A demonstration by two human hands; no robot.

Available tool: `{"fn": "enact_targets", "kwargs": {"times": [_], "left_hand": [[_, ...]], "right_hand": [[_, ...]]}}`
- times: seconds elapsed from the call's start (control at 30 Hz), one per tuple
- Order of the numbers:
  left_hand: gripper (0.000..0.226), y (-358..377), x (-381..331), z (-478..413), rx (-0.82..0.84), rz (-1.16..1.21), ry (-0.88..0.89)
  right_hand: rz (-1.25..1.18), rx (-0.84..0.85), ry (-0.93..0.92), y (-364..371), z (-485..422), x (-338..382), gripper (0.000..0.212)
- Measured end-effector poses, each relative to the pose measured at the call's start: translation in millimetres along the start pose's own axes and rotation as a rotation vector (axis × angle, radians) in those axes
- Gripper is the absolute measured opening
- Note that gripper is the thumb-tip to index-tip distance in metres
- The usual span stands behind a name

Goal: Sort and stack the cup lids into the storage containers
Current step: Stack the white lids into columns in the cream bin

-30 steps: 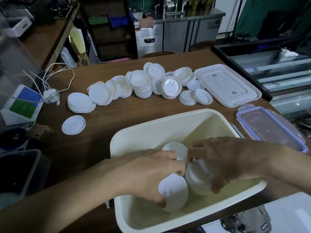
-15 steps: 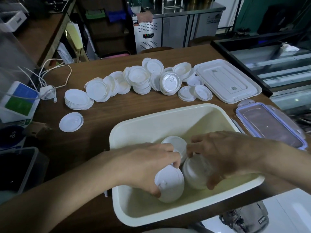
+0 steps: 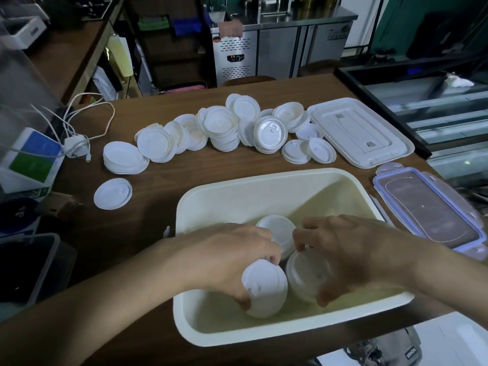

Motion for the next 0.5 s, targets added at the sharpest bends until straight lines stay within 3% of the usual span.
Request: {"fn": "enact_targets", "kwargs": {"times": [0.5], "left_hand": [[0.059,-2,2,12,-0.039,-0.142,-0.079]], "right_hand": [[-0.033,-0.042,0.006,-3,-14,10,0.075]]}}
Point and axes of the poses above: each hand's wrist, its own z-axis away from the middle knuckle, its own y-axis out of the palm, x = y × z, the point moved 3 cm from there along -z, towards the middle knuckle, and after that the axes turned 13 degrees about -y, right-handed, at the moved point
